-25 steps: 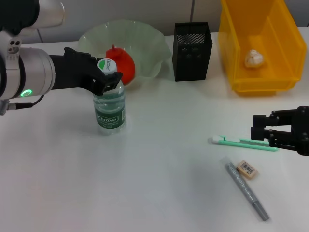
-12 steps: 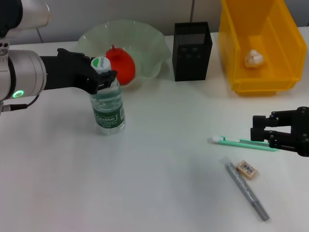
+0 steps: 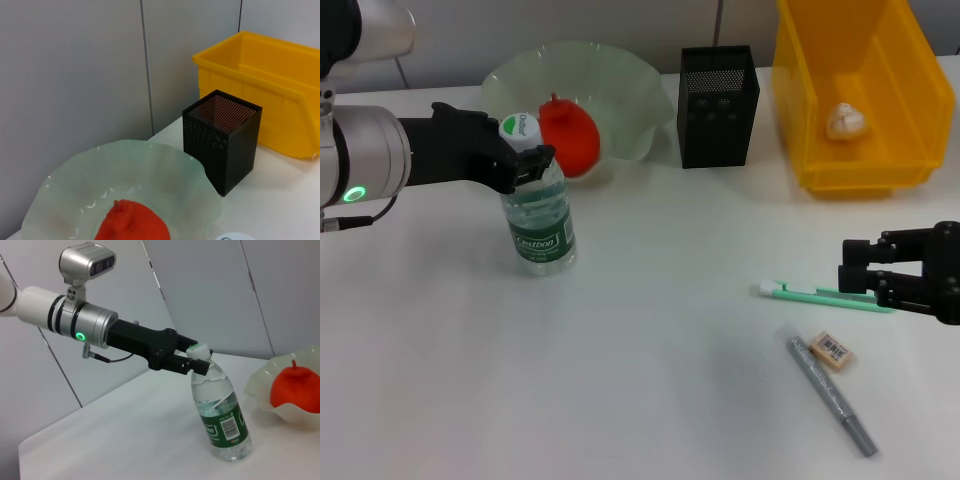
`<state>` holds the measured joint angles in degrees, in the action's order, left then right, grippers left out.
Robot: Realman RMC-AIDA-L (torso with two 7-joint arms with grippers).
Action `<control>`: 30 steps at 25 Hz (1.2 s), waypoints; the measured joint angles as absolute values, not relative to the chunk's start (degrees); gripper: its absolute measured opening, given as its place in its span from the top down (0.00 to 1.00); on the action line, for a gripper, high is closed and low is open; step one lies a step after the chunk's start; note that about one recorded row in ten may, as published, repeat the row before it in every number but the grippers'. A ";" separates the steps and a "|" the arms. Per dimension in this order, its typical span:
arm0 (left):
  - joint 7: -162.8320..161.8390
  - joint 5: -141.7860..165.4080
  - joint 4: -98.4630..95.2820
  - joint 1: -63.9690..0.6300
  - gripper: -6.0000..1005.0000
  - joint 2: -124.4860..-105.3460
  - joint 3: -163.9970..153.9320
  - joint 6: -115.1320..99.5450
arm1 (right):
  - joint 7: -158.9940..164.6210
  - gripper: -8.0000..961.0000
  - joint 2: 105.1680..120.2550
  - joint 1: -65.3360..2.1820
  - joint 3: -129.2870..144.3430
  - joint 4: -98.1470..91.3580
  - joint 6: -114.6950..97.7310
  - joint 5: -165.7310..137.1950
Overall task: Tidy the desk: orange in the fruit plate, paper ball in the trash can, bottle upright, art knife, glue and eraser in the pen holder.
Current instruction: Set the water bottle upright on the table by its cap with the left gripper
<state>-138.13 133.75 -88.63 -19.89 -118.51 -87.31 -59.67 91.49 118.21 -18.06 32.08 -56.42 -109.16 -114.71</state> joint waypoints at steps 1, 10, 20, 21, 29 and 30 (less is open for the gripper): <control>-138.13 133.78 -88.61 -19.89 0.53 -118.49 -87.27 -59.69 | 91.49 0.62 118.21 -18.09 32.08 -56.42 -109.16 -114.68; -138.16 133.97 -88.92 -19.93 0.52 -118.47 -87.58 -60.31 | 91.49 0.62 118.21 -18.37 32.08 -56.42 -109.08 -114.60; -138.27 134.10 -89.12 -20.41 0.50 -118.53 -87.65 -61.32 | 91.32 0.62 118.21 -18.31 32.08 -56.04 -109.14 -114.60; -138.37 133.98 -89.13 -20.41 0.50 -118.55 -87.62 -61.37 | 91.28 0.62 118.21 -18.32 32.08 -55.86 -109.14 -114.60; -138.77 134.26 -89.69 -20.48 0.49 -118.57 -87.77 -62.08 | 91.16 0.62 118.21 -18.37 32.08 -55.54 -109.22 -114.60; -138.79 134.25 -89.73 -20.54 0.49 -118.56 -87.78 -62.32 | 91.17 0.62 118.21 -18.37 32.08 -55.54 -109.24 -114.60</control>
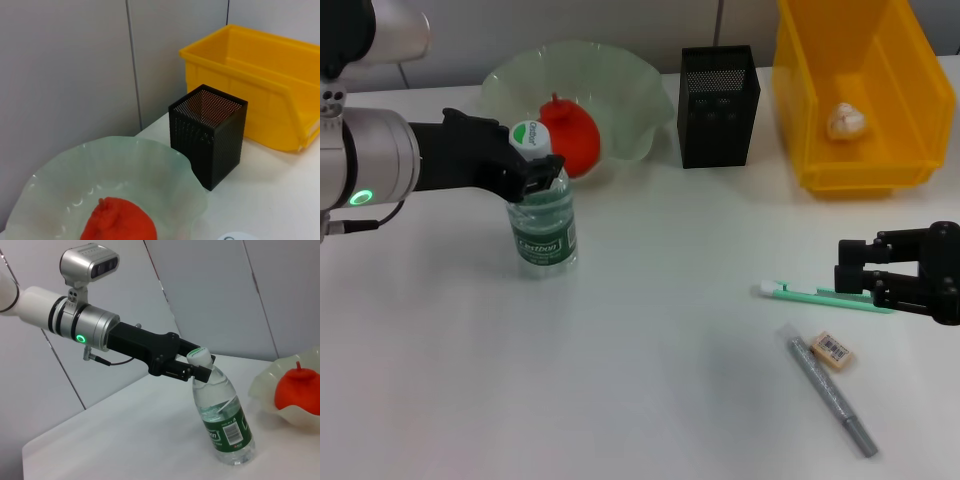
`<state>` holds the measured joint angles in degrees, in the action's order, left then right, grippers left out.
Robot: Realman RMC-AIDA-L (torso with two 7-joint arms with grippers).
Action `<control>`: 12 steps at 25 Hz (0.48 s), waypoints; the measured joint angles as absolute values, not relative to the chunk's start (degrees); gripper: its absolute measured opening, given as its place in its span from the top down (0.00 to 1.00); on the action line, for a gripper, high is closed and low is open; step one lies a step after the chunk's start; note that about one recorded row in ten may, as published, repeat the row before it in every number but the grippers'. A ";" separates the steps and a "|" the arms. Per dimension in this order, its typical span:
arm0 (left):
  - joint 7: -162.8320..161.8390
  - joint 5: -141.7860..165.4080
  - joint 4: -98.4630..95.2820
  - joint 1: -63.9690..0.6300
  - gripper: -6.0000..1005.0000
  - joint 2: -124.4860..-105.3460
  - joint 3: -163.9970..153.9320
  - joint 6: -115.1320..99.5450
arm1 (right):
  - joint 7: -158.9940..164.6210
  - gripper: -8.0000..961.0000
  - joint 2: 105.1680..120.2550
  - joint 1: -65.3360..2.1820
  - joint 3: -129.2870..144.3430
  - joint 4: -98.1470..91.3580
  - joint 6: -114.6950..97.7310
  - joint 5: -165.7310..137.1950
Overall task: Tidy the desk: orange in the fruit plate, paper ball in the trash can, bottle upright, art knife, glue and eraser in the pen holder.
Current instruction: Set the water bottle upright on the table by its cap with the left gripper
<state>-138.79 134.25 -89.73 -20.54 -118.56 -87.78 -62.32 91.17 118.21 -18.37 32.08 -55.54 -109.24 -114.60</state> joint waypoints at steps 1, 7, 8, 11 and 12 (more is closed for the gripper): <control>-138.80 134.24 -89.77 -20.68 0.49 -118.53 -87.78 -62.72 | 91.17 0.62 118.21 -18.37 32.08 -55.54 -109.25 -114.60; -139.02 134.33 -89.05 -22.23 0.48 -118.49 -87.58 -66.42 | 91.17 0.62 118.21 -18.37 32.17 -55.54 -109.40 -114.61; -139.09 134.47 -88.74 -22.81 0.48 -118.48 -87.51 -67.39 | 91.17 0.62 118.21 -18.37 32.16 -55.54 -109.54 -114.61; -139.13 135.04 -88.69 -23.07 0.47 -118.53 -87.68 -67.55 | 91.16 0.62 118.21 -18.37 32.10 -55.51 -109.82 -114.61; -139.15 135.20 -88.78 -22.98 0.47 -118.58 -87.81 -67.19 | 91.15 0.62 118.21 -18.37 32.08 -55.49 -109.87 -114.61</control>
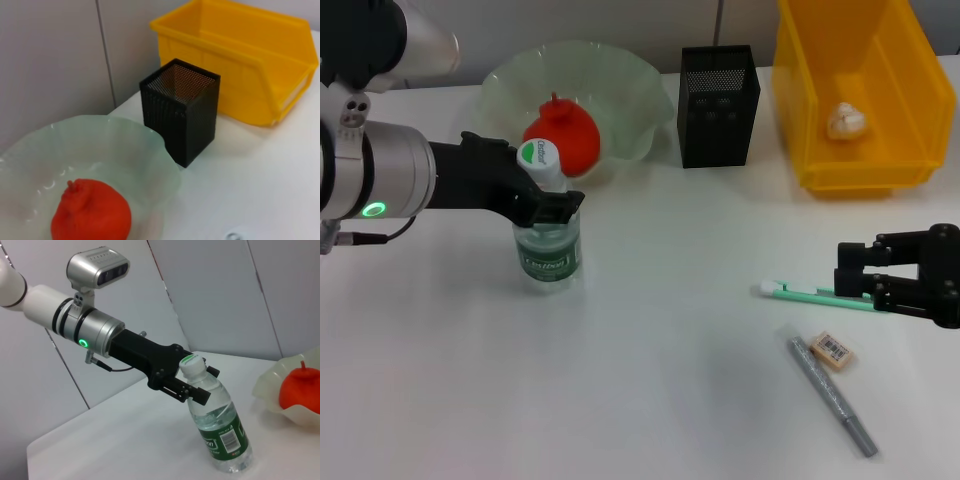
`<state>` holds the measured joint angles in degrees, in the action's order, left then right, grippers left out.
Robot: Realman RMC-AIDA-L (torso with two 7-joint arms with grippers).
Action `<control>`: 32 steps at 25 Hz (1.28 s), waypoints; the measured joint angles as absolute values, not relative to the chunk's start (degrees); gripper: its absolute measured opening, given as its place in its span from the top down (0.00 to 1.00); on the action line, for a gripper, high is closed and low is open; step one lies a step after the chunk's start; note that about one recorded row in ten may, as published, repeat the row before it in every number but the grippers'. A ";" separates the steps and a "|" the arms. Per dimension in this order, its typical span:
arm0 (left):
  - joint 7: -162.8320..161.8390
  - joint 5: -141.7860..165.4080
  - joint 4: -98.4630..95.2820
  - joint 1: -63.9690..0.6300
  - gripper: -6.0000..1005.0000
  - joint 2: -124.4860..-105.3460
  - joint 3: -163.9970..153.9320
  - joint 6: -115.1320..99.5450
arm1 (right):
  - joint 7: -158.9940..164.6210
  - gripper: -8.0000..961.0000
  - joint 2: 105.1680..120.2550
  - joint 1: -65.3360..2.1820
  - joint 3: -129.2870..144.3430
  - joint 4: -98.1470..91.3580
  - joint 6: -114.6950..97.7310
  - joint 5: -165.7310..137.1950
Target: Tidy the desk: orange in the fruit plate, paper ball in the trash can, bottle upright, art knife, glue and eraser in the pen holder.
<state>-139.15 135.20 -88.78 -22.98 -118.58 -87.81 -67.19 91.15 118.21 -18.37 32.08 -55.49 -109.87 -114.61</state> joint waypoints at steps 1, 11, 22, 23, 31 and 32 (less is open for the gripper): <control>-139.15 135.29 -88.89 -22.85 0.44 -118.60 -87.85 -66.78 | 91.13 0.62 118.21 -18.34 32.08 -55.47 -109.89 -114.61; -139.03 135.31 -89.93 -22.73 0.31 -118.65 -87.83 -65.67 | 90.99 0.62 118.21 -17.96 32.08 -55.02 -109.97 -114.61; -139.21 135.40 -93.00 -22.34 0.31 -118.57 -87.29 -65.87 | 91.00 0.63 118.21 -18.37 32.08 -55.02 -109.95 -114.61; -139.21 135.40 -93.42 -22.30 0.31 -118.56 -87.28 -65.93 | 91.00 0.63 118.21 -18.37 32.08 -55.02 -109.95 -114.61; -139.71 135.03 -97.97 -22.04 0.32 -118.59 -87.12 -66.14 | 91.01 0.63 118.21 -18.37 32.08 -55.01 -109.46 -114.61; -139.72 135.03 -98.72 -22.02 0.32 -118.61 -87.18 -66.17 | 91.01 0.63 118.21 -18.37 32.08 -55.00 -109.43 -114.61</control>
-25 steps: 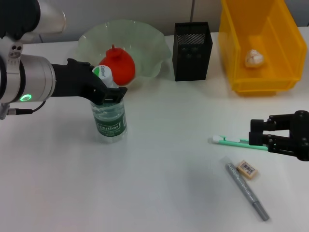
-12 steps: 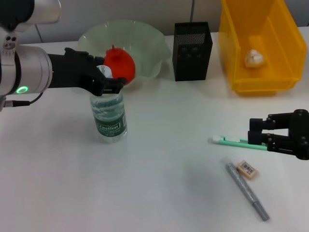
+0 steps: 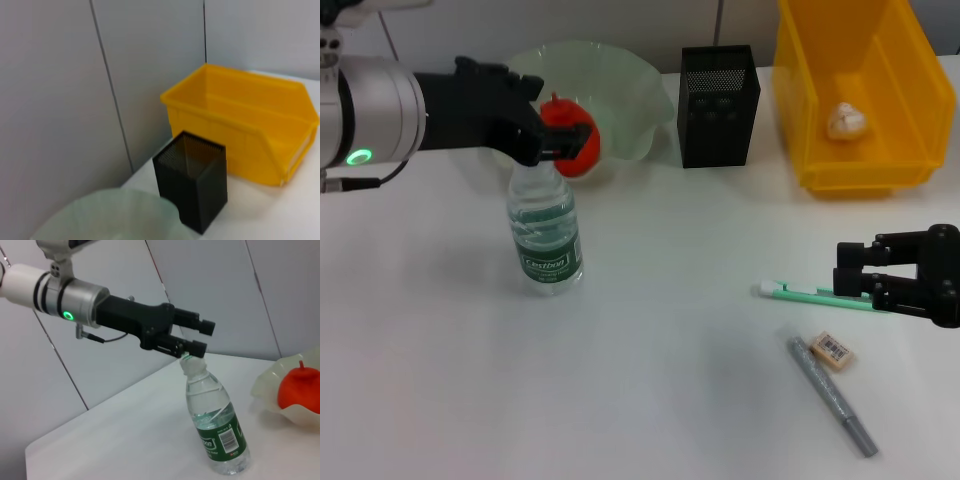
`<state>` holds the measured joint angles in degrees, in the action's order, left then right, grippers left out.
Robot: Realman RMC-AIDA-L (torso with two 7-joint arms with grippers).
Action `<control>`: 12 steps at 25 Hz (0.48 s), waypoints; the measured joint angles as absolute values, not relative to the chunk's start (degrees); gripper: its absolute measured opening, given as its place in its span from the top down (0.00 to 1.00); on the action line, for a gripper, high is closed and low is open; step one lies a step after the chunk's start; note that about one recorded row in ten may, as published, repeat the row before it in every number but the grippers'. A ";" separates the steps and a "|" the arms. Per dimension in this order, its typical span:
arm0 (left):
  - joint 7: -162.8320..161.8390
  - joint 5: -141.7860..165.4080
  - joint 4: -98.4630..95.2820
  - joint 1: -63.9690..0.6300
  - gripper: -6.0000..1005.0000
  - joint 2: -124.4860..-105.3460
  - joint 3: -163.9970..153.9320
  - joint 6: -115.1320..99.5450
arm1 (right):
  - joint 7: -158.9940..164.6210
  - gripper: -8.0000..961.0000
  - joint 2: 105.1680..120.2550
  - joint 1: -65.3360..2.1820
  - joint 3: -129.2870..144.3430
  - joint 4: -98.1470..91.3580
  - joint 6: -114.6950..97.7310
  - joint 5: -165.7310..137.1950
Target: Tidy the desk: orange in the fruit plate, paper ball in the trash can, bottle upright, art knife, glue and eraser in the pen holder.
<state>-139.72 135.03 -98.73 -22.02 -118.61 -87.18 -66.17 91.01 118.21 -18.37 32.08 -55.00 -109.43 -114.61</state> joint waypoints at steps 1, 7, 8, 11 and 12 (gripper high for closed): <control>-139.72 135.02 -99.20 -22.00 0.32 -118.62 -87.22 -66.18 | 91.01 0.63 118.21 -18.36 32.07 -54.98 -109.42 -114.61; -139.64 134.95 -101.88 -21.97 0.32 -118.52 -87.20 -66.43 | 90.98 0.63 118.14 -18.22 31.35 -54.19 -109.33 -114.61; -139.49 134.89 -102.22 -21.97 0.32 -118.49 -87.20 -66.70 | 90.95 0.63 118.03 -18.27 31.06 -53.63 -109.32 -114.61; -139.11 134.24 -102.65 -21.97 0.33 -118.50 -87.57 -67.62 | 90.61 0.63 117.29 -18.60 30.09 -51.23 -109.32 -114.61; -138.49 132.78 -102.88 -21.89 0.34 -118.53 -87.82 -67.93 | 90.32 0.63 116.99 -18.73 29.80 -50.35 -109.31 -114.61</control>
<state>-138.49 132.77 -102.88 -21.89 -118.53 -87.82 -67.93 90.32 116.99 -18.73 29.80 -50.35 -109.31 -114.61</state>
